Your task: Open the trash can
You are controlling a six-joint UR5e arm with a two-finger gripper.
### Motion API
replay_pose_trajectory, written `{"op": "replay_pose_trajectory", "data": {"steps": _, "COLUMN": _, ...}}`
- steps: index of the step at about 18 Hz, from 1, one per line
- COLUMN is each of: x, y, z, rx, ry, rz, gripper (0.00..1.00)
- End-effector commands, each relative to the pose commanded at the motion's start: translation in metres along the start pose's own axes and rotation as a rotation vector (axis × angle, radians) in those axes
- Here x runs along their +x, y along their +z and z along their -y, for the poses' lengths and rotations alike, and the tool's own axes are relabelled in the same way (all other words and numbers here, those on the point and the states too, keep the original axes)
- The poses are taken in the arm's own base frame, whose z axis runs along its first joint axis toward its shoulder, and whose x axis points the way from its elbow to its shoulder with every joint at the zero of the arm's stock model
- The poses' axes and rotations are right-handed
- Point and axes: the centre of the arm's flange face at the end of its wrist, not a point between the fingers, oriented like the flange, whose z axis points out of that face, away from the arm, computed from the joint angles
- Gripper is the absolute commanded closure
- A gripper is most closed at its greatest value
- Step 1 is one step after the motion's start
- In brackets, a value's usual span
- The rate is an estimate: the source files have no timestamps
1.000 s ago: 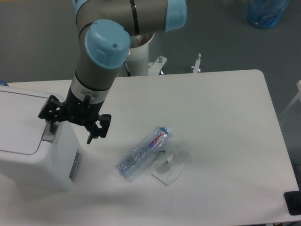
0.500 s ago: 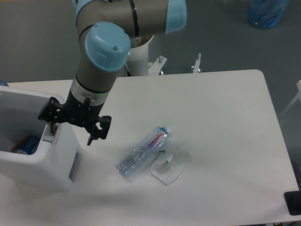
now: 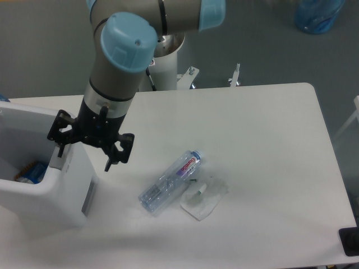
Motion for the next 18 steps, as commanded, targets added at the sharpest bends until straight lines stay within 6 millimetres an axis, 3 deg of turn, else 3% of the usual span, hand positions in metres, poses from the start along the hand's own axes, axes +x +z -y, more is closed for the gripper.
{"op": "replay_pose_trajectory", "data": {"steps": 3, "x": -0.032, "y": -0.007, "z": -0.005, "rx": -0.028, "ry": 0.022, "rz": 0.139, "gripper": 0.00}}
{"op": "replay_pose_trajectory", "data": {"steps": 6, "x": -0.054, "y": 0.000, "z": -0.016, "rx": -0.135, "ry": 0.145, "rz": 0.286, "gripper": 0.00}}
{"op": "replay_pose_trajectory", "data": {"steps": 8, "x": -0.086, "y": -0.004, "z": -0.022, "rx": -0.175, "ry": 0.179, "rz": 0.339, "gripper": 0.00}}
{"op": "replay_pose_trajectory", "data": {"steps": 12, "x": -0.128, "y": 0.017, "z": -0.022, "rx": -0.223, "ry": 0.339, "rz": 0.324, "gripper": 0.00}}
{"op": "replay_pose_trajectory", "data": {"steps": 18, "x": -0.164, "y": 0.040, "z": -0.025, "rx": -0.273, "ry": 0.416, "rz": 0.385, "gripper": 0.00}}
